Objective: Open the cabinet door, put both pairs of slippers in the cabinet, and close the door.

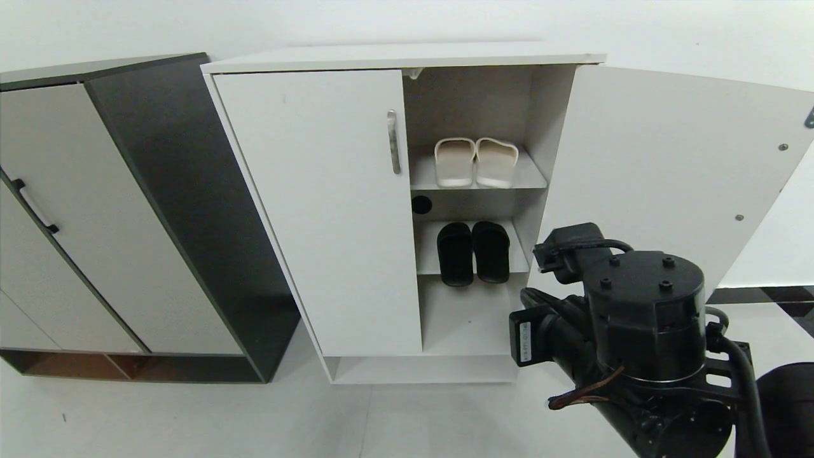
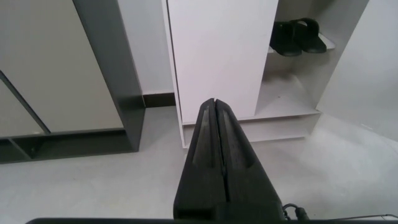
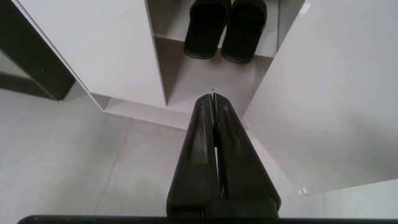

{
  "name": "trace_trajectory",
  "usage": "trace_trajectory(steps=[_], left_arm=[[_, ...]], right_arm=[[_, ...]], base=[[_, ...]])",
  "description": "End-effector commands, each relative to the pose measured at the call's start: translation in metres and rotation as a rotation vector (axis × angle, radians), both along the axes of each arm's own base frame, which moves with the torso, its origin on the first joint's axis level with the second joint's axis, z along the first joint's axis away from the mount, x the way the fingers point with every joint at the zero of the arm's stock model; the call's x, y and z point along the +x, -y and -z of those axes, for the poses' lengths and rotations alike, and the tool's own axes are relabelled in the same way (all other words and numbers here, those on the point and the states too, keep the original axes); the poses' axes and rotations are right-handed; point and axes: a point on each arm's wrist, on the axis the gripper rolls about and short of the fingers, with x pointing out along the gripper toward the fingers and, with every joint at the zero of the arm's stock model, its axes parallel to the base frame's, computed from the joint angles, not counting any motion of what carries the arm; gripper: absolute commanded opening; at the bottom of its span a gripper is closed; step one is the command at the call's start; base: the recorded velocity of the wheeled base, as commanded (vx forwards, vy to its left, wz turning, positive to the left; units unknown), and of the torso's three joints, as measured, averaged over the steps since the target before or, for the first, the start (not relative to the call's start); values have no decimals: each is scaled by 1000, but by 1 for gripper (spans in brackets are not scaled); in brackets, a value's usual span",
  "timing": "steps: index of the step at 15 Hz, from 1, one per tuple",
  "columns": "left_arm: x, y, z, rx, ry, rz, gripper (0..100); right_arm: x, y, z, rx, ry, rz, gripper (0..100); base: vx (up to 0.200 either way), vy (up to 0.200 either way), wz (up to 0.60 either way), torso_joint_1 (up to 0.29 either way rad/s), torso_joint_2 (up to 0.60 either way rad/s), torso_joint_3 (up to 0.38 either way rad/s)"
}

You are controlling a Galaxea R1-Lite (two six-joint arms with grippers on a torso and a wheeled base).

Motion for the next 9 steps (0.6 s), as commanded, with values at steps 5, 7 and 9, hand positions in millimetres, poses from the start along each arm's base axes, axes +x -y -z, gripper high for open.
trace_trajectory(steps=[5,7,9], left_arm=[[0,0,0,5,0,1,0],[0,0,0,3,0,1,0],[0,0,0,5,0,1,0]], right_arm=[[1,-3,8,-19,-18,-15,0],[1,-4,9,-16,-17,-18,0],[2,-3,5,-4,-8,-16,0]], base=[[0,0,0,3,-98,-141],[0,0,0,44,-307,-356],[0,0,0,44,-557,-359]])
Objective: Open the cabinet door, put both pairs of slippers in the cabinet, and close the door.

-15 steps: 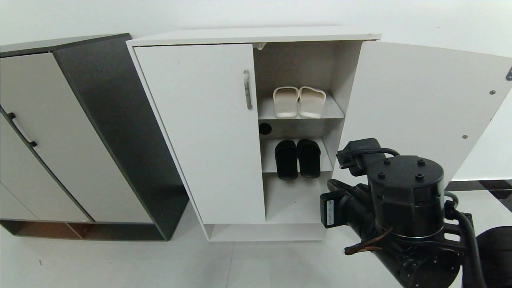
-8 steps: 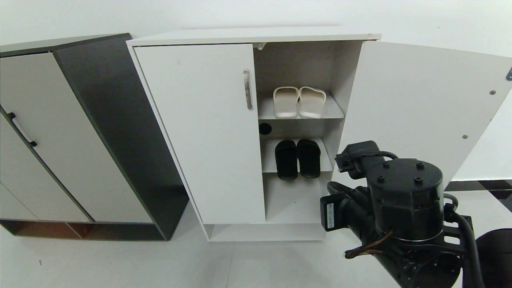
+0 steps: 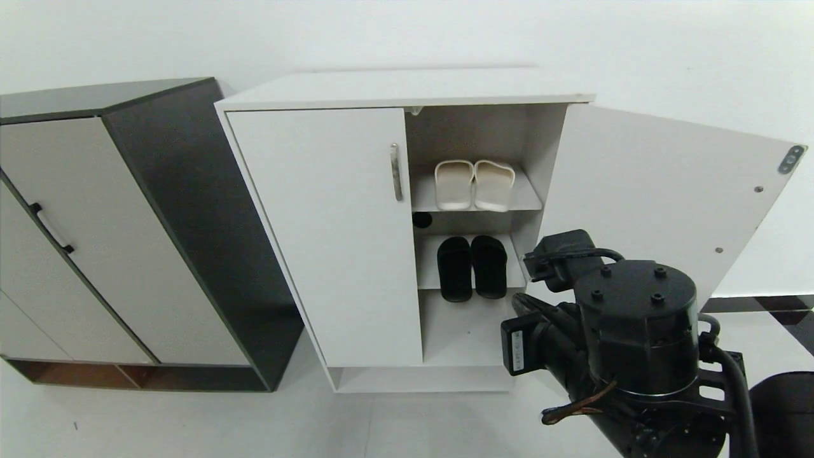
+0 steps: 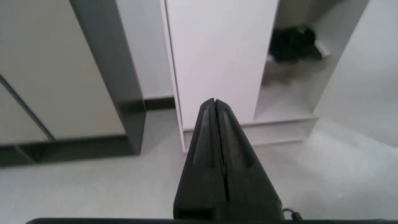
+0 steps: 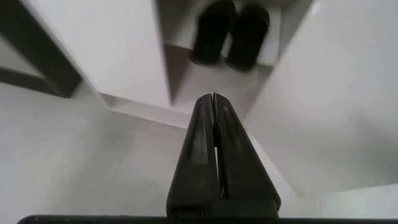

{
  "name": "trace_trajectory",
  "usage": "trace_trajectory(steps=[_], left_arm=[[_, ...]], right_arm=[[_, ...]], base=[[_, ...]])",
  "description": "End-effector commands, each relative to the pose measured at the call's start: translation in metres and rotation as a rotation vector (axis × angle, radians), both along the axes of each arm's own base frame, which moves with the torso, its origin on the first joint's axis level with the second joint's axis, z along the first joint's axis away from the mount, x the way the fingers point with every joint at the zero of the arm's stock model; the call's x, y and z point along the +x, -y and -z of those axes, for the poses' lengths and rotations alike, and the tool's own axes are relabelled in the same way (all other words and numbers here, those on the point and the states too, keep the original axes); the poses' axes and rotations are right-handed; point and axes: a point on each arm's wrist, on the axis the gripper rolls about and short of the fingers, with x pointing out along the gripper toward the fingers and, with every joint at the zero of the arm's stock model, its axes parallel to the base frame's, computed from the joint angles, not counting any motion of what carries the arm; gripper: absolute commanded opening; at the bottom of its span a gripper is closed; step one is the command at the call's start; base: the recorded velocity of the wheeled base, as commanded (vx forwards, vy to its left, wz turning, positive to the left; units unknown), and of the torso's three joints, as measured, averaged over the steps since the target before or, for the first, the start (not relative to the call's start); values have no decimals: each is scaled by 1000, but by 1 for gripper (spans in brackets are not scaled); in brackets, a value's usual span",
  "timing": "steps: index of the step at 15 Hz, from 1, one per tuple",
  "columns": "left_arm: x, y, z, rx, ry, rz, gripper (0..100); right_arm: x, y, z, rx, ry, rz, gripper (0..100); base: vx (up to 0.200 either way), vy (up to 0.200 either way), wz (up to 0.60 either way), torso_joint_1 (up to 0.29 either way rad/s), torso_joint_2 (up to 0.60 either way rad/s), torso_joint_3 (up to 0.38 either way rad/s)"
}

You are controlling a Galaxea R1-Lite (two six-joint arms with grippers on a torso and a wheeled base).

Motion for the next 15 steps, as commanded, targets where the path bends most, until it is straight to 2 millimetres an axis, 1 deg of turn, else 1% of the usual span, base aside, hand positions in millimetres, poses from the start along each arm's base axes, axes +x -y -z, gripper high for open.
trace_trajectory(steps=[1,2,4,7,10,13,15], left_arm=[[0,0,0,1,0,0,0],[0,0,0,1,0,0,0],[0,0,0,1,0,0,0],[0,0,0,1,0,0,0],[0,0,0,1,0,-1,0],[0,0,0,1,0,0,0],[0,0,0,1,-2,0,0]], right_arm=[[2,1,-1,2,3,5,0],[1,1,-5,11,8,2,0],[0,2,-3,7,5,2,0],[1,2,-9,12,19,-1,0],[1,1,-6,-2,13,-8,0],[-1,4,-10,10,22,-10,0],[-1,3,-9,8,20,-11,0]], base=[[0,0,0,105,-510,-354],[0,0,0,124,-471,-354],[0,0,0,122,-466,-344],[0,0,0,141,-468,-331],[0,0,0,157,-474,-315],[0,0,0,178,-489,-310],[0,0,0,193,-510,-315]])
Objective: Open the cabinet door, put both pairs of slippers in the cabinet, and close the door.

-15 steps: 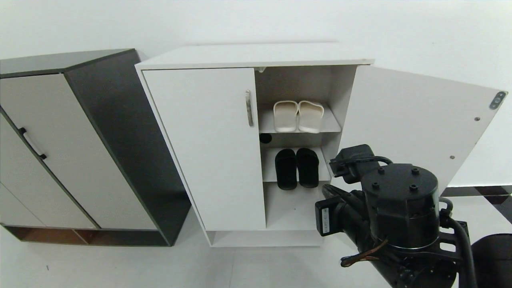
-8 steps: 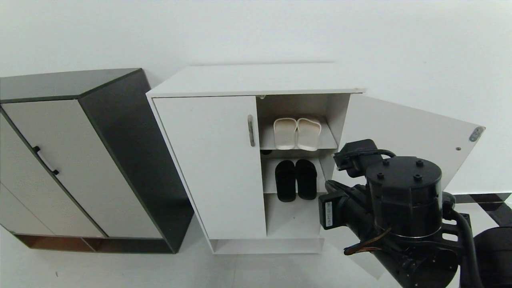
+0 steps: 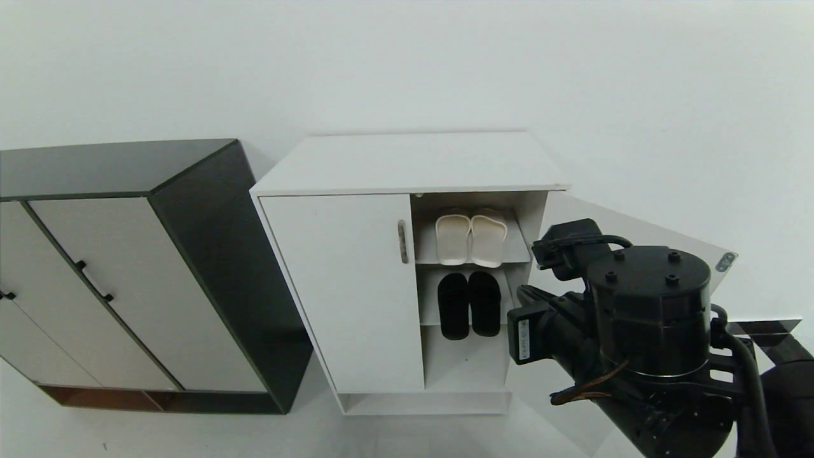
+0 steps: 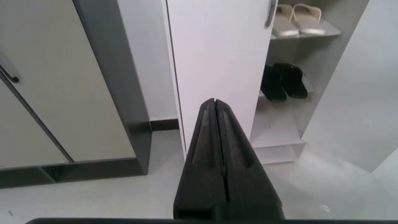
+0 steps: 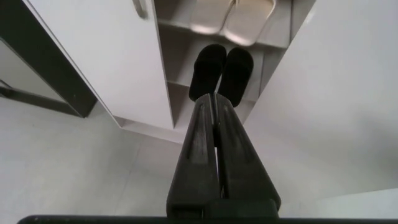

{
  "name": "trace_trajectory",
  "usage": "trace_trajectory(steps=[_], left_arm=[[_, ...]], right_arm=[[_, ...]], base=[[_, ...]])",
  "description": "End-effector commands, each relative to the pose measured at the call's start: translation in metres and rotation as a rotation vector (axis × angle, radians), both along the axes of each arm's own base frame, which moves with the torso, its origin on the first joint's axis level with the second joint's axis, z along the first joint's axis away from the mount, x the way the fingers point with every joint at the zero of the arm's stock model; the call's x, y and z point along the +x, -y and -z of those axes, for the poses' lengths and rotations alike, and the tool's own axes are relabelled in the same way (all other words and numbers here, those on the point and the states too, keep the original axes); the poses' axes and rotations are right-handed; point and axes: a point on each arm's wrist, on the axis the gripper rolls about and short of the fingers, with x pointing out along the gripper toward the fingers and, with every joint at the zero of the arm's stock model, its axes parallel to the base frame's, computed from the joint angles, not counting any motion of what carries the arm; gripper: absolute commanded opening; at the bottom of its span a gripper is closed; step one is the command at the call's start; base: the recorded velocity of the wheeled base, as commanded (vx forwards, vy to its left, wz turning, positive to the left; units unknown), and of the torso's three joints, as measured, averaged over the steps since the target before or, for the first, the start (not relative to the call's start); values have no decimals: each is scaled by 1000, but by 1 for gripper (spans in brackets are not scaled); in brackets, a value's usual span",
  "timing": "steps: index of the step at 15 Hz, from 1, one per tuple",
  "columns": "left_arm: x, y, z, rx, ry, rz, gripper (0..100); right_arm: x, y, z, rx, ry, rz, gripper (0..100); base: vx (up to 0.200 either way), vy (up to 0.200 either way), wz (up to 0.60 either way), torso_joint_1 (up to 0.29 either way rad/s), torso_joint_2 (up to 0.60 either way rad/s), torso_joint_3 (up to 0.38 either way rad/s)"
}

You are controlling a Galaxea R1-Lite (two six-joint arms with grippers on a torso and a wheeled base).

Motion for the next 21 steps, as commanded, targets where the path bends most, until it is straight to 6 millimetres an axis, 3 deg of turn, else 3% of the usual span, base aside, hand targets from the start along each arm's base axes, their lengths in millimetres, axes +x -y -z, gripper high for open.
trace_trajectory(steps=[1,13,21], left_arm=[[0,0,0,0,0,1,0],[0,0,0,0,0,1,0],[0,0,0,-2,-1,1,0]], right_arm=[[0,0,-1,3,2,-1,0],[-1,1,-2,7,3,-1,0],[4,4,2,11,6,16,0]], base=[[0,0,0,198,-520,-305],[0,0,0,239,-557,-321],[0,0,0,136,-300,-161]])
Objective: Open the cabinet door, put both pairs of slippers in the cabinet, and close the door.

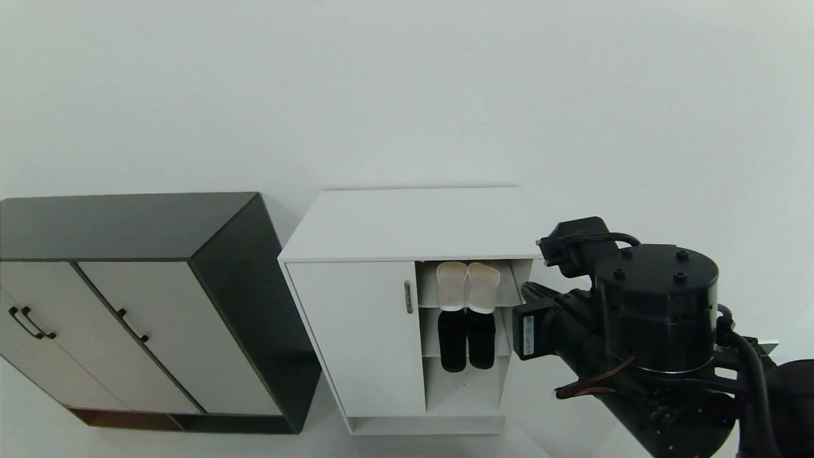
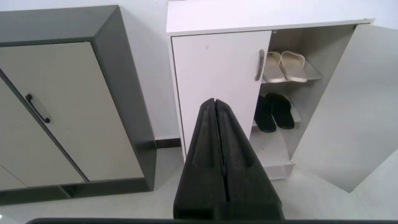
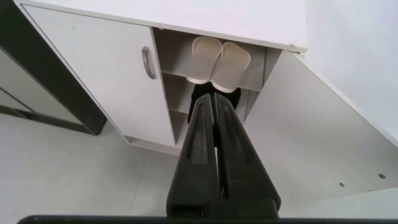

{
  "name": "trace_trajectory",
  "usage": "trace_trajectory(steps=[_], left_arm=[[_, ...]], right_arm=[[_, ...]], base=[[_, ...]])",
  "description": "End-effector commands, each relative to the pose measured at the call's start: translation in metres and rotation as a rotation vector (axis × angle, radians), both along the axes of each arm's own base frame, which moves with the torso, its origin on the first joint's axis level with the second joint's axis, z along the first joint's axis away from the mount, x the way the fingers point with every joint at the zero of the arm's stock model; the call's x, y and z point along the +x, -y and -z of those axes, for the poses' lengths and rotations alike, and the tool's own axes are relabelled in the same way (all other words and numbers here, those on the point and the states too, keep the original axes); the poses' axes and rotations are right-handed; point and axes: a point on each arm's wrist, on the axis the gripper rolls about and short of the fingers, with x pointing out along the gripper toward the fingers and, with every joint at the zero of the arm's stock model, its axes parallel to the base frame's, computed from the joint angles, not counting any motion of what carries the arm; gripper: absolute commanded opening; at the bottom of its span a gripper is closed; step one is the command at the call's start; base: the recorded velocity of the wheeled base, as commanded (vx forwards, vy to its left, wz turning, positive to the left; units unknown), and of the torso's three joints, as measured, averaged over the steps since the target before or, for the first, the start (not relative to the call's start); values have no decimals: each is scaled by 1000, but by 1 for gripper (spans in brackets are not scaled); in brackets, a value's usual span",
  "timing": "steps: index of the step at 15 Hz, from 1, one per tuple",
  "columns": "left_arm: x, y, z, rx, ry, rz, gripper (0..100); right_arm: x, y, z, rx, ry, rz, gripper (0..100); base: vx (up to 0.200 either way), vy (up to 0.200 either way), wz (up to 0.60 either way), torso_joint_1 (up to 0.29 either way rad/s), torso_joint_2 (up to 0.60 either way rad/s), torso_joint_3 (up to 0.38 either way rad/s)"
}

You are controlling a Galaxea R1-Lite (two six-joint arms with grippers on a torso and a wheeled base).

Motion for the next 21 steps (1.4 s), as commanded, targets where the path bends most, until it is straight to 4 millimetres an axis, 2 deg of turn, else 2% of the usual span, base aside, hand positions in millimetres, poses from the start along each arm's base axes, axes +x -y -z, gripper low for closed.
trace_trajectory(steps=[1,6,13,15,18,21], left_arm=[[0,0,0,0,0,0,0],[0,0,0,0,0,0,0],[0,0,0,0,-1,0,0],[0,0,0,0,0,0,0],[0,0,0,-2,0,0,0],[0,0,0,-2,0,0,0]], right_arm=[[1,-1,3,-8,-5,2,0],[3,-4,8,-21,-15,2,0],[8,0,10,-26,-15,21,0],[22,11,9,-40,-12,78,0],[61,35,12,-39,17,196,0],[88,54,12,11,32,185,0]], base=[[0,0,0,0,0,0],[0,0,0,0,0,0],[0,0,-600,7,0,-2],[0,0,-300,1,-1,1],[0,0,0,0,0,0],[0,0,0,0,0,0]])
